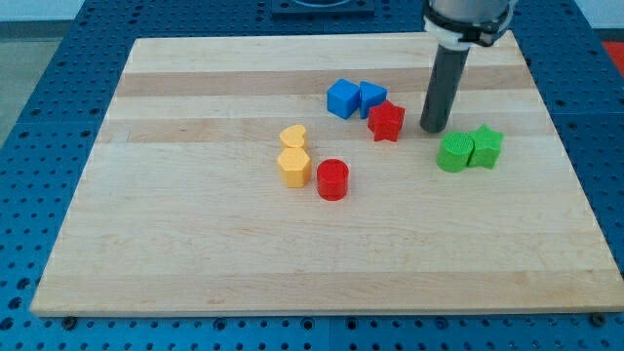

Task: Move the red star below the yellow hexagon

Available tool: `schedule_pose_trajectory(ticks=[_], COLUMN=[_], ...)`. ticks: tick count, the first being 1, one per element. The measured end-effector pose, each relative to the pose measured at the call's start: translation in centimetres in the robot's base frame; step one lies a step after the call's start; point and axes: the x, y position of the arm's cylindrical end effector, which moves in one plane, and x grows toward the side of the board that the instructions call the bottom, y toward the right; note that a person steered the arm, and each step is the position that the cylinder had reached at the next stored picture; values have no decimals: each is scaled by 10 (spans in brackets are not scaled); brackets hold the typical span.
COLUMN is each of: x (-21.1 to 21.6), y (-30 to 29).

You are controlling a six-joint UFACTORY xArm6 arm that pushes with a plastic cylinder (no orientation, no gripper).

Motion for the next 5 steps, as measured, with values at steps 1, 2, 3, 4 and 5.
schedule_pose_trajectory(ticks=[1,2,3,4,5], x=[-18,-18,-18,-10,4], y=[-1,-10,-22,-39,-56])
